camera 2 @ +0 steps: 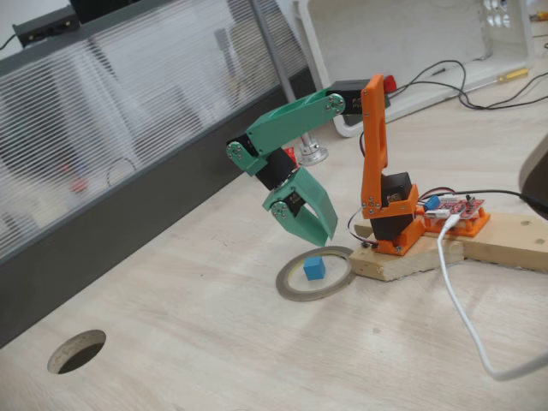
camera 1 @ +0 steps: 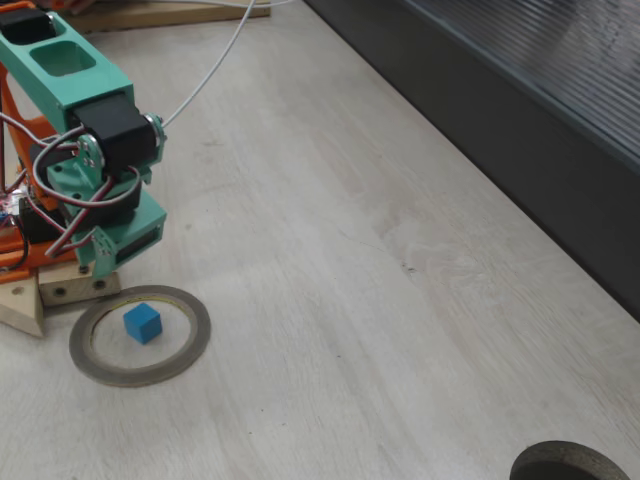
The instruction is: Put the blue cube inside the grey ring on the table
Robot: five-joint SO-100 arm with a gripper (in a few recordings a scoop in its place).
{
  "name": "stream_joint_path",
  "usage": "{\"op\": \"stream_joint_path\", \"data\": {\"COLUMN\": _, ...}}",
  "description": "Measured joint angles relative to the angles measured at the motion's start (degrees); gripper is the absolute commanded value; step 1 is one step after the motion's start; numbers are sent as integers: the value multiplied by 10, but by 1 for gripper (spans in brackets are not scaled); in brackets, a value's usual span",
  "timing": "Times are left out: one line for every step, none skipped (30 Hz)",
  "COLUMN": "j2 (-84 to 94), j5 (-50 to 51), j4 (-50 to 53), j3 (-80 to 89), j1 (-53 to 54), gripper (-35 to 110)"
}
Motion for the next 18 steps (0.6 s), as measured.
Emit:
{"op": "stream_joint_path", "data": {"j2": 0, "j5": 0, "j4": 1, "j3": 0, "j1": 0, "gripper": 11}}
{"op": "stream_joint_path", "data": {"j2": 0, "j5": 0, "j4": 2, "j3": 0, "j1": 0, "gripper": 11}}
{"op": "stream_joint_path", "data": {"j2": 0, "j5": 0, "j4": 2, "j3": 0, "j1": 0, "gripper": 11}}
{"op": "stream_joint_path", "data": {"j2": 0, "j5": 0, "j4": 2, "j3": 0, "j1": 0, "gripper": 11}}
{"op": "stream_joint_path", "data": {"j2": 0, "j5": 0, "j4": 2, "j3": 0, "j1": 0, "gripper": 11}}
{"op": "stream_joint_path", "data": {"j2": 0, "j5": 0, "j4": 2, "j3": 0, "j1": 0, "gripper": 11}}
{"op": "stream_joint_path", "data": {"j2": 0, "j5": 0, "j4": 2, "j3": 0, "j1": 0, "gripper": 11}}
{"op": "stream_joint_path", "data": {"j2": 0, "j5": 0, "j4": 2, "j3": 0, "j1": 0, "gripper": 11}}
{"op": "stream_joint_path", "data": {"j2": 4, "j5": 0, "j4": 2, "j3": 0, "j1": 0, "gripper": 11}}
{"op": "stream_joint_path", "data": {"j2": 16, "j5": 0, "j4": 2, "j3": 0, "j1": 0, "gripper": 11}}
{"op": "stream_joint_path", "data": {"j2": 31, "j5": 0, "j4": 2, "j3": 0, "j1": 0, "gripper": 11}}
{"op": "stream_joint_path", "data": {"j2": 48, "j5": 0, "j4": 2, "j3": 0, "j1": 0, "gripper": 11}}
{"op": "stream_joint_path", "data": {"j2": 66, "j5": 0, "j4": 2, "j3": 0, "j1": 0, "gripper": 11}}
{"op": "stream_joint_path", "data": {"j2": 84, "j5": 0, "j4": 2, "j3": 0, "j1": 0, "gripper": 11}}
{"op": "stream_joint_path", "data": {"j2": 99, "j5": 0, "j4": 2, "j3": 0, "j1": -1, "gripper": 11}}
{"op": "stream_joint_path", "data": {"j2": 113, "j5": 0, "j4": 2, "j3": 0, "j1": 0, "gripper": 11}}
{"op": "stream_joint_path", "data": {"j2": 123, "j5": 0, "j4": 2, "j3": 0, "j1": 0, "gripper": 11}}
{"op": "stream_joint_path", "data": {"j2": 129, "j5": 0, "j4": 2, "j3": 0, "j1": 0, "gripper": 11}}
